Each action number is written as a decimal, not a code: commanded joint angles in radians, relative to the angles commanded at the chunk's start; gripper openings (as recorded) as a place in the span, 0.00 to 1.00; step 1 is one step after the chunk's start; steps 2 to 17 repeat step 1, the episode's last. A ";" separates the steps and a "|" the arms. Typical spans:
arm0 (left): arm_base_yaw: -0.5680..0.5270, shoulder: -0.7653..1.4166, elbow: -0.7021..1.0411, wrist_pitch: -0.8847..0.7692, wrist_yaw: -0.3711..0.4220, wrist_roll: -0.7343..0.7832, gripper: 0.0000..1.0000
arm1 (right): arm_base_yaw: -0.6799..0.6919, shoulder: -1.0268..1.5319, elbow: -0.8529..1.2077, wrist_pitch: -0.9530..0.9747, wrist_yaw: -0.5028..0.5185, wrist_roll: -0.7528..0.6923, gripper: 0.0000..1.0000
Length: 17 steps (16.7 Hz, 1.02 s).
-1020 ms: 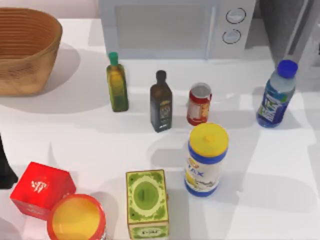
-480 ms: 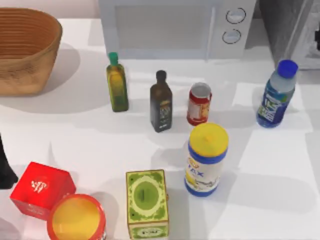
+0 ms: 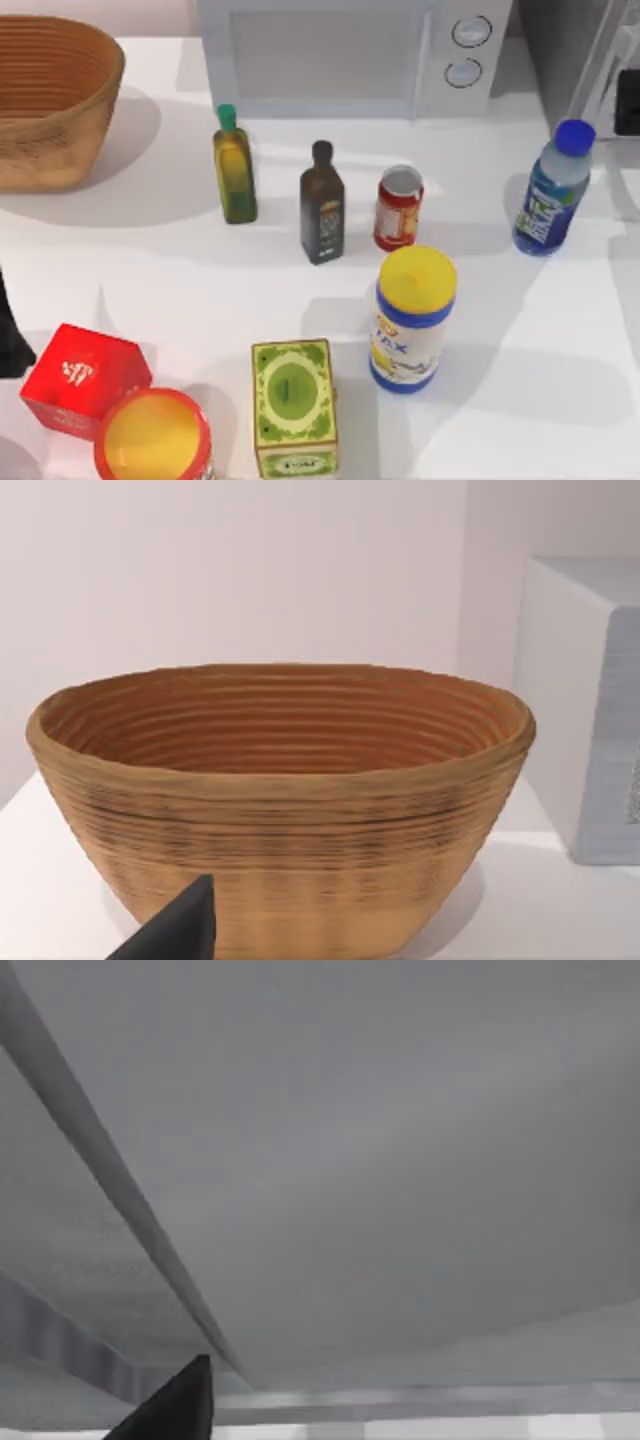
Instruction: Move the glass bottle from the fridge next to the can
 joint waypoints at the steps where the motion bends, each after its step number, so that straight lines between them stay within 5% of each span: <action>1: 0.000 0.000 0.000 0.000 0.000 0.000 1.00 | 0.000 0.006 0.007 -0.002 0.000 0.000 1.00; 17: 0.000 0.000 0.000 0.000 0.000 0.000 1.00 | 0.000 0.006 0.007 -0.002 0.000 0.000 1.00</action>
